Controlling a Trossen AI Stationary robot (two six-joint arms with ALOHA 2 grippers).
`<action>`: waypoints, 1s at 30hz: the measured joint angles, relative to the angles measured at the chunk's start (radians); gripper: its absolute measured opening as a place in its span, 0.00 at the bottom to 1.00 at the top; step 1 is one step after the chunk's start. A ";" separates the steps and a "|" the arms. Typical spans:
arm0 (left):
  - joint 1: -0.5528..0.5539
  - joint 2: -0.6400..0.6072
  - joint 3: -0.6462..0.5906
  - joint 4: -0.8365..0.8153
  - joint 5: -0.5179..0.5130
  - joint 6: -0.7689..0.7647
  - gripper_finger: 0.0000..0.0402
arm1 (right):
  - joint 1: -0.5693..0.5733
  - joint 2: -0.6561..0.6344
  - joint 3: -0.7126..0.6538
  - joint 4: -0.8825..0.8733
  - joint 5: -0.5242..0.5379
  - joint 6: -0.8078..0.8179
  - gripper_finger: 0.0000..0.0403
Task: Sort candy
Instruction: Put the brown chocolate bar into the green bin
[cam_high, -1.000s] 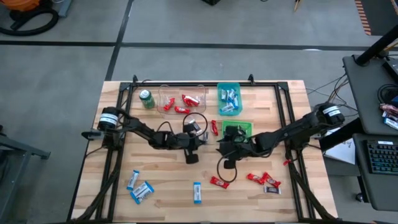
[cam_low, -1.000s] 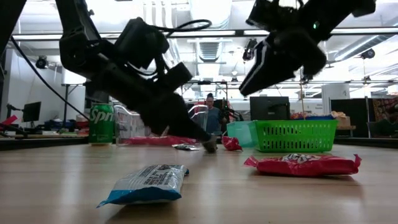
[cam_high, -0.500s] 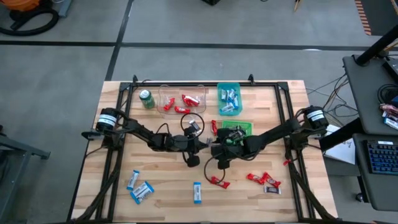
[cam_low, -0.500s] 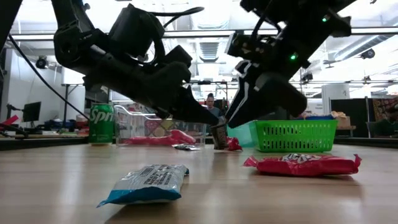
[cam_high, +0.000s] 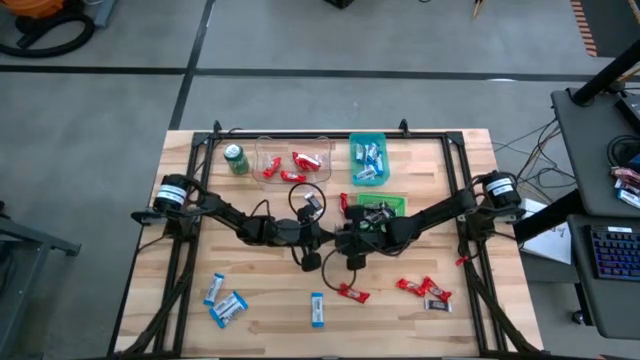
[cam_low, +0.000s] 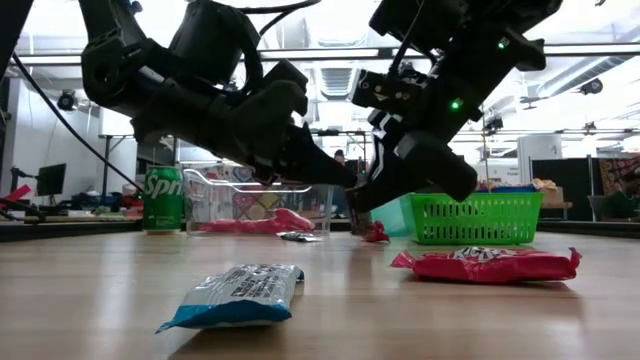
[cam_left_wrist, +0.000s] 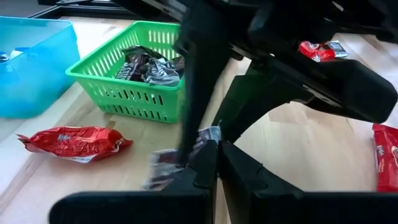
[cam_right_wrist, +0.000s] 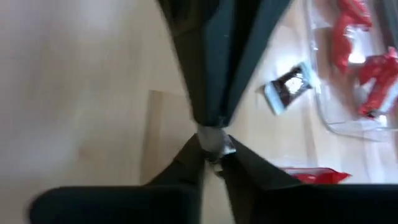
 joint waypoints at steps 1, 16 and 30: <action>0.000 0.000 0.000 0.001 0.000 0.000 0.00 | 0.000 0.000 0.000 0.000 -0.014 0.000 0.06; -0.007 -0.022 0.000 -0.003 0.000 -0.001 0.01 | 0.001 -0.028 0.000 -0.006 -0.062 0.058 0.03; -0.015 -0.170 -0.004 -0.091 -0.003 0.127 0.29 | 0.001 -0.178 0.005 -0.127 -0.114 0.237 0.03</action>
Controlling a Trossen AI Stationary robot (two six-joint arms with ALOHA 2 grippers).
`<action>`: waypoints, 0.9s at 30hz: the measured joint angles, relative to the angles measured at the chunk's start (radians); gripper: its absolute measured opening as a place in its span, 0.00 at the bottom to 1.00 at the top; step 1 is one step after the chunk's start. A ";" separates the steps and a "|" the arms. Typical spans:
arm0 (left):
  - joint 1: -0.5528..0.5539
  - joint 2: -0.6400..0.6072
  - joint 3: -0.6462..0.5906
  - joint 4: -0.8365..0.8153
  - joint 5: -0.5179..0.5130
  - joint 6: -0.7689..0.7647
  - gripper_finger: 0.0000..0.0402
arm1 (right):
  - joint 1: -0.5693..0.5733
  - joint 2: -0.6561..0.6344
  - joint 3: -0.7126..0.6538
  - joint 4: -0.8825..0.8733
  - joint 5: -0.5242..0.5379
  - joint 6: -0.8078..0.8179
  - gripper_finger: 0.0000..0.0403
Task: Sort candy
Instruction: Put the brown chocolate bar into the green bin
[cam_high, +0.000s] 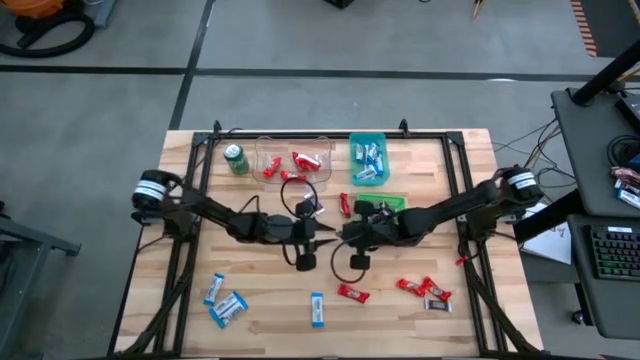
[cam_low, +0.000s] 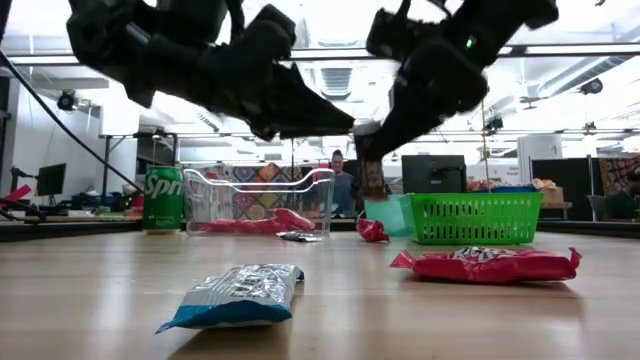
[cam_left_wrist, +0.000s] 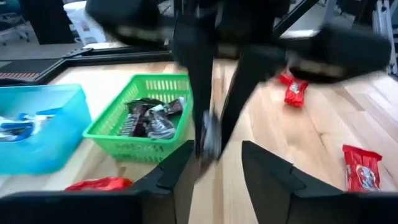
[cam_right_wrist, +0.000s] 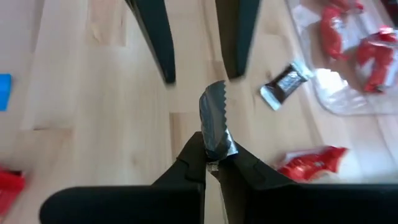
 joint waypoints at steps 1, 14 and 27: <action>0.000 -0.022 0.000 -0.031 -0.002 0.001 0.30 | 0.000 -0.021 0.000 -0.022 0.000 0.004 0.03; 0.000 -0.265 -0.001 -0.359 -0.007 -0.064 0.33 | -0.094 -0.238 0.000 -0.390 0.009 0.031 0.03; 0.000 -0.280 -0.002 -0.393 -0.007 -0.093 0.33 | -0.259 -0.130 0.000 -0.536 -0.026 -0.027 0.03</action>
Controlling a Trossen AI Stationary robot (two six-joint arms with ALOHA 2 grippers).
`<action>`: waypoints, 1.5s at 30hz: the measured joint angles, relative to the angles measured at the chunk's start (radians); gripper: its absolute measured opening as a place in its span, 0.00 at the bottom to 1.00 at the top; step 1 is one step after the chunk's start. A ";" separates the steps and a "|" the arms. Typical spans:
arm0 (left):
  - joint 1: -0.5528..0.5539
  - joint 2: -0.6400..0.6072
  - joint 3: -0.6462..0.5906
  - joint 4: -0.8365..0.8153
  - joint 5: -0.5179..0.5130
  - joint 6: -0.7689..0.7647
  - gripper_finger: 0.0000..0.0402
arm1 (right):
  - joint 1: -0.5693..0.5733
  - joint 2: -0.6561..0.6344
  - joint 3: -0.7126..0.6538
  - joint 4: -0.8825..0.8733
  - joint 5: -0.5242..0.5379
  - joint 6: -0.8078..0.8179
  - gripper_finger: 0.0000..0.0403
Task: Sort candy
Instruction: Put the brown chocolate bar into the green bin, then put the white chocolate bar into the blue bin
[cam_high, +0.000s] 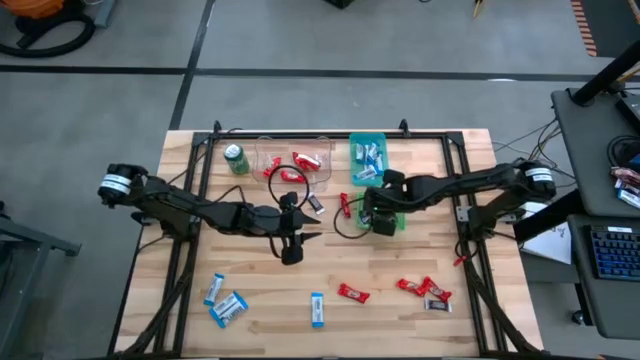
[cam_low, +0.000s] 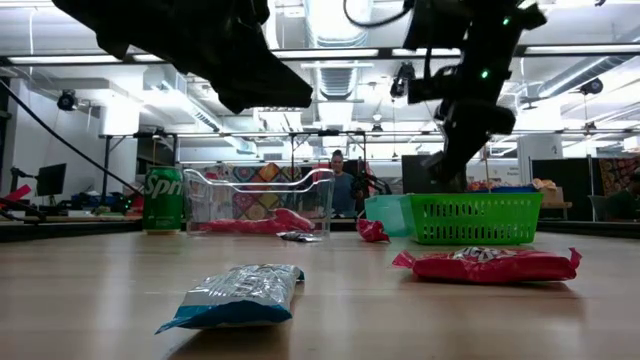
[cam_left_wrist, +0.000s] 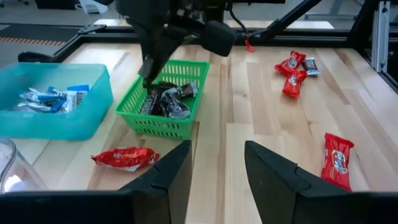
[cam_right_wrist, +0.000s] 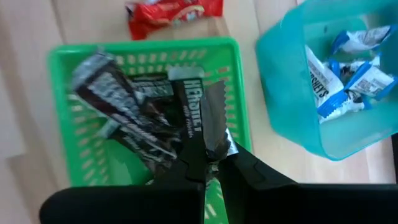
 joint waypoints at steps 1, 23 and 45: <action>0.000 0.000 -0.001 0.000 0.000 0.000 0.33 | -0.006 0.008 0.000 0.000 0.000 -0.002 0.03; 0.000 0.017 -0.001 -0.025 0.001 -0.045 0.32 | -0.018 0.025 0.000 0.041 0.035 0.004 0.23; -0.123 0.111 0.317 -1.088 0.037 -0.687 0.32 | 0.155 -0.090 -0.001 0.068 0.008 0.208 0.23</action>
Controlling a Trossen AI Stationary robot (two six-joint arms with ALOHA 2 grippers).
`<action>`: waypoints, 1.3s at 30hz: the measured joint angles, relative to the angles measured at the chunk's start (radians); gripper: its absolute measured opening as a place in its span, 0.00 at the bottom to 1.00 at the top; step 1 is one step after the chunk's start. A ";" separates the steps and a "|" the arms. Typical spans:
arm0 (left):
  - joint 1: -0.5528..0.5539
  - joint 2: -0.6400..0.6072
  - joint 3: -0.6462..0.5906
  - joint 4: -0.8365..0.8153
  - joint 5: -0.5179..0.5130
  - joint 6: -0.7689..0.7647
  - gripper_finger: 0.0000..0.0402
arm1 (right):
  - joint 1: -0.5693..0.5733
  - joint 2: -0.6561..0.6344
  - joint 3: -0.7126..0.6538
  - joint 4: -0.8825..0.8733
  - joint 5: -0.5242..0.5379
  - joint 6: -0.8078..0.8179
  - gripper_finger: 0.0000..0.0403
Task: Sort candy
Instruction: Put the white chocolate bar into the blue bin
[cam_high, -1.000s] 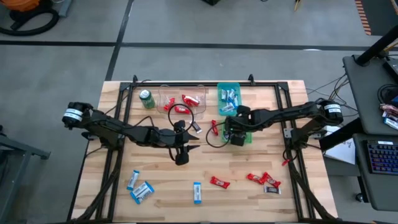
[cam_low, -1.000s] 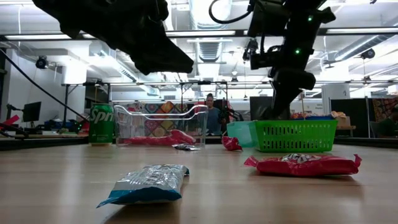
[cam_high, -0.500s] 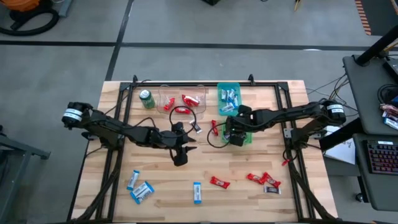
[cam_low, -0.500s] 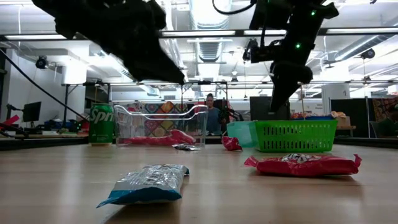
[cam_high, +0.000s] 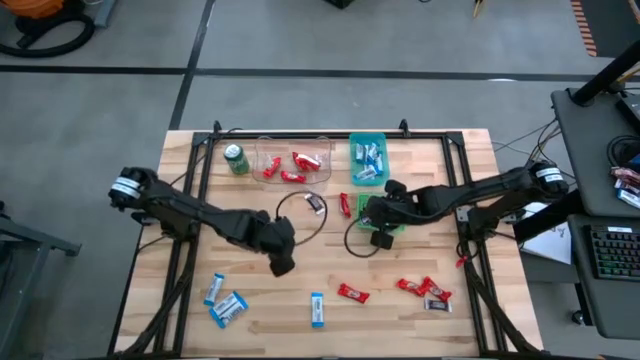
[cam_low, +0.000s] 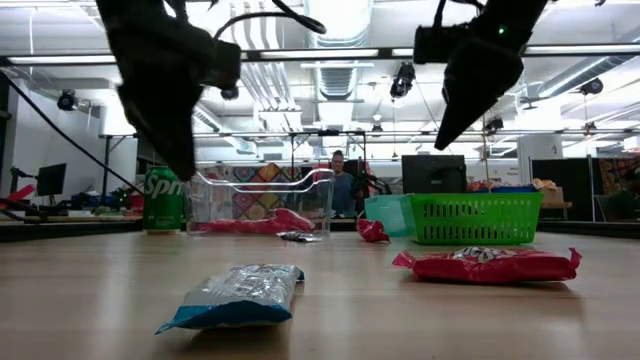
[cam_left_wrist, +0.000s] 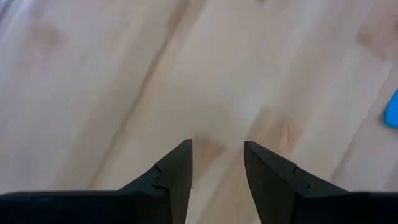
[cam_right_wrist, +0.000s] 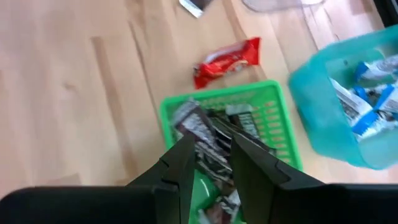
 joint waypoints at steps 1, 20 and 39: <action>-0.018 0.013 0.022 -0.039 0.000 -0.027 0.32 | 0.009 -0.002 0.000 0.004 0.000 0.001 0.23; -0.310 0.131 0.089 -0.419 0.204 -0.623 0.36 | 0.100 -0.003 0.000 0.084 0.000 0.013 0.23; -0.486 0.133 -0.024 -0.406 0.359 -0.925 0.42 | 0.133 -0.003 0.000 0.101 -0.001 0.047 0.23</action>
